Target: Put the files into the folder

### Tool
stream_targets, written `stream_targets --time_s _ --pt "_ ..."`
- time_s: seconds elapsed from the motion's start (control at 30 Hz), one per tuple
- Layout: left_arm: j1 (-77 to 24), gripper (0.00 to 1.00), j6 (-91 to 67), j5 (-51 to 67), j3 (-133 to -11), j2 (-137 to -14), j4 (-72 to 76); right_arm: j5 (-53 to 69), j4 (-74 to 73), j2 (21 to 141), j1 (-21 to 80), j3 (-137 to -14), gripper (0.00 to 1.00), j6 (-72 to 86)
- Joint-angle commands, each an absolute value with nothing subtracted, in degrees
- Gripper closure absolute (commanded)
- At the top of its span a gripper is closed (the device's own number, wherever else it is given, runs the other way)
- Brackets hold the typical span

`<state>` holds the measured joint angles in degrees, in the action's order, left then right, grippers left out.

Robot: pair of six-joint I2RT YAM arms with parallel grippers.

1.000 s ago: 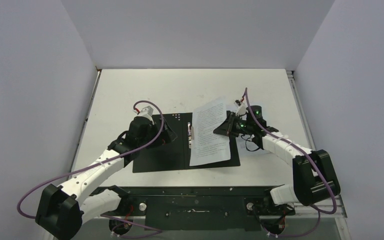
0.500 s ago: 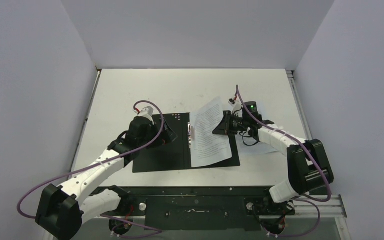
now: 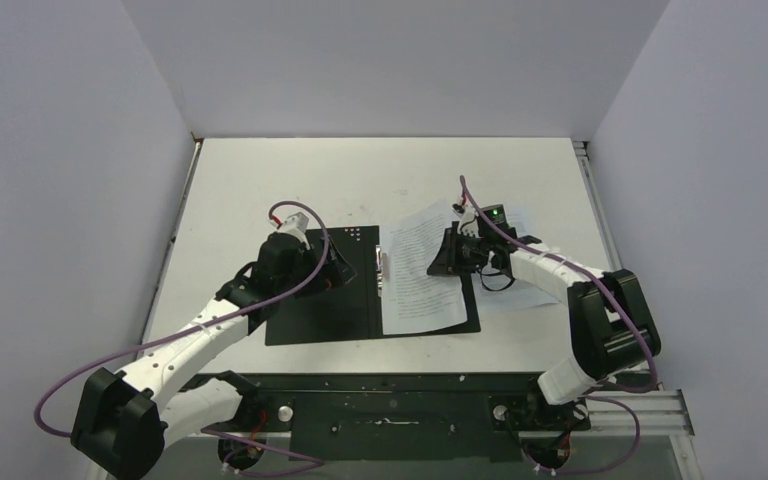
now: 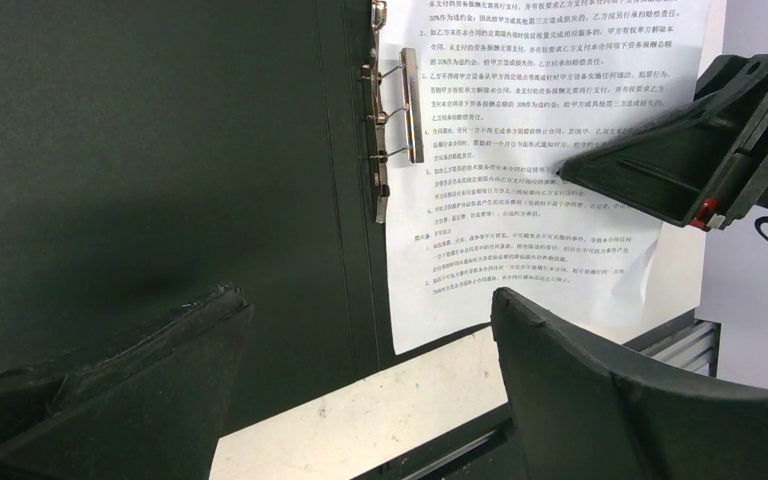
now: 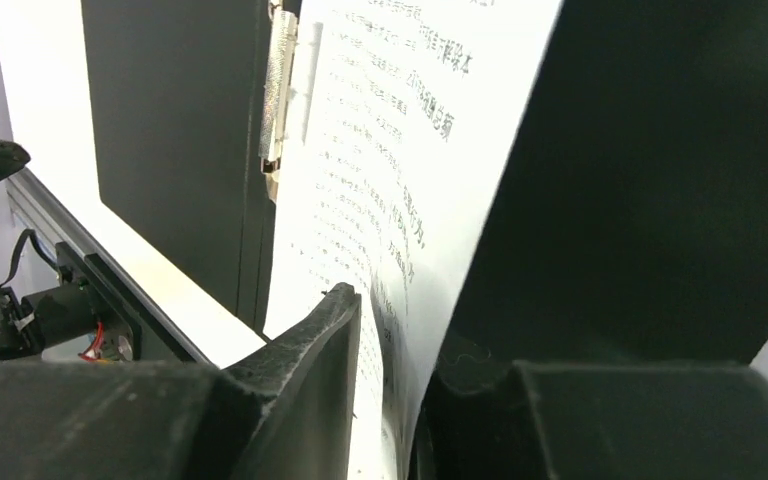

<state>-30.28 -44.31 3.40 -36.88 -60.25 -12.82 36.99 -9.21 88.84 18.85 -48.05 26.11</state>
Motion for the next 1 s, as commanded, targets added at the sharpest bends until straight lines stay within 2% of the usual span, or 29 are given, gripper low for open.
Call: stream_targets --time_s 0.0,0.17,0.57,0.97 --pt "-30.49 0.10 -43.59 4.20 -36.74 -59.68 -9.51 34.11 -9.10 88.60 19.50 -48.97 0.77 25.39" --pt "-30.50 0.10 -43.68 4.29 -36.56 -59.59 -9.32 31.52 -9.70 88.55 19.54 -48.35 0.61 25.41" --pt "-30.76 0.10 -43.68 4.13 -36.19 -59.32 -9.14 23.01 -11.68 88.66 19.54 -49.31 0.38 24.61" --pt "-30.94 0.10 -43.68 4.26 -36.18 -59.67 -8.89 17.49 -11.01 88.78 19.64 -48.67 0.22 24.86"
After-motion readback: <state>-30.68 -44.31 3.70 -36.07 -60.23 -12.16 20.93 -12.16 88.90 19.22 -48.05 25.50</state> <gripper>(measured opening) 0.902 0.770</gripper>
